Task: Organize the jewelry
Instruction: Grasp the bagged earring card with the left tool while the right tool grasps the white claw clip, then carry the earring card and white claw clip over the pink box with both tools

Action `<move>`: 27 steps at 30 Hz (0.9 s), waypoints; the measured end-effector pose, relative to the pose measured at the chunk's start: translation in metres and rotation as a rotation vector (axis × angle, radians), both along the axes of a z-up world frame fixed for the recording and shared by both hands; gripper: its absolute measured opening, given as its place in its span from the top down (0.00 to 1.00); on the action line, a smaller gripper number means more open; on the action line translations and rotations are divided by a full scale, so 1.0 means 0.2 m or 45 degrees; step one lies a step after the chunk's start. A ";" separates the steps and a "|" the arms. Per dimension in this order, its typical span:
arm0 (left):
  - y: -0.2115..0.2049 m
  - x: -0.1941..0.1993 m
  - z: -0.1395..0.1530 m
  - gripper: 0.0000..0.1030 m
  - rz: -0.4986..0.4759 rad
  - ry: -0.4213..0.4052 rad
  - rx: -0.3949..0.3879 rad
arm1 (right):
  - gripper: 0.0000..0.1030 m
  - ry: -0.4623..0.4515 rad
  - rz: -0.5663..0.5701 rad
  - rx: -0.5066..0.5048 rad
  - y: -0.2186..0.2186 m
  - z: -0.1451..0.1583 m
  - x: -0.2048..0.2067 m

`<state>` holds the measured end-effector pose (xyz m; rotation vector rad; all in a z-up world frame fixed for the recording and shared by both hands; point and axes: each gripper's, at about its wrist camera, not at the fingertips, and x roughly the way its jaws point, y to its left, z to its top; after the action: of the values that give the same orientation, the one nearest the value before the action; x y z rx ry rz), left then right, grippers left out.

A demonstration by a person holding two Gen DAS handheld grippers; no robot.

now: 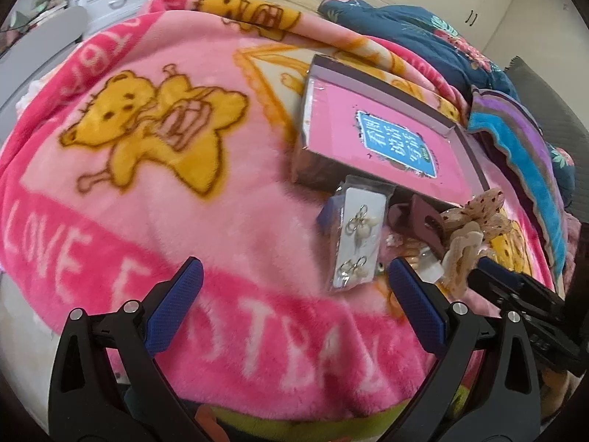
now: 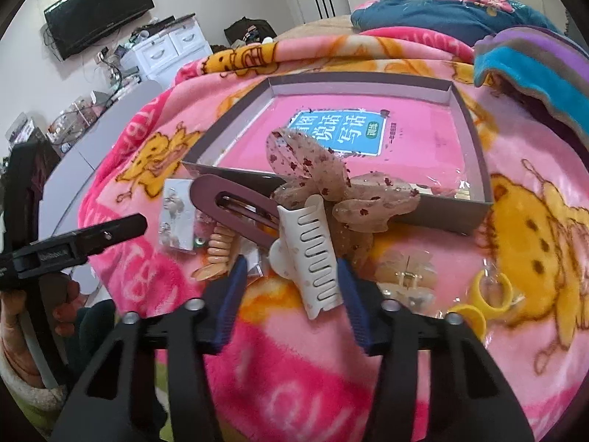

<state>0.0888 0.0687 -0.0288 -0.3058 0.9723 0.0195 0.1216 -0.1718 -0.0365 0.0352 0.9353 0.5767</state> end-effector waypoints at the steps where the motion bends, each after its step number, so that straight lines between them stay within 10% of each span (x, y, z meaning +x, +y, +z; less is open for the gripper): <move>1: 0.00 0.01 -0.01 0.08 -0.007 0.002 -0.012 | 0.58 0.007 0.001 0.006 0.00 -0.01 0.01; 14: -0.03 0.16 -0.08 0.28 -0.080 0.042 -0.155 | 0.70 0.069 -0.009 0.047 -0.04 -0.09 0.11; 21: -0.08 0.19 -0.12 0.76 -0.148 0.039 -0.218 | 0.71 0.060 -0.052 0.077 -0.11 -0.07 0.09; 27: -0.08 0.15 -0.11 0.88 -0.158 0.016 -0.193 | 0.73 0.047 -0.091 0.086 -0.19 -0.04 0.06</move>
<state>0.1183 0.0526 -0.0503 -0.3839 1.0058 -0.1663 0.1335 -0.2106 -0.0453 0.1400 0.9460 0.5429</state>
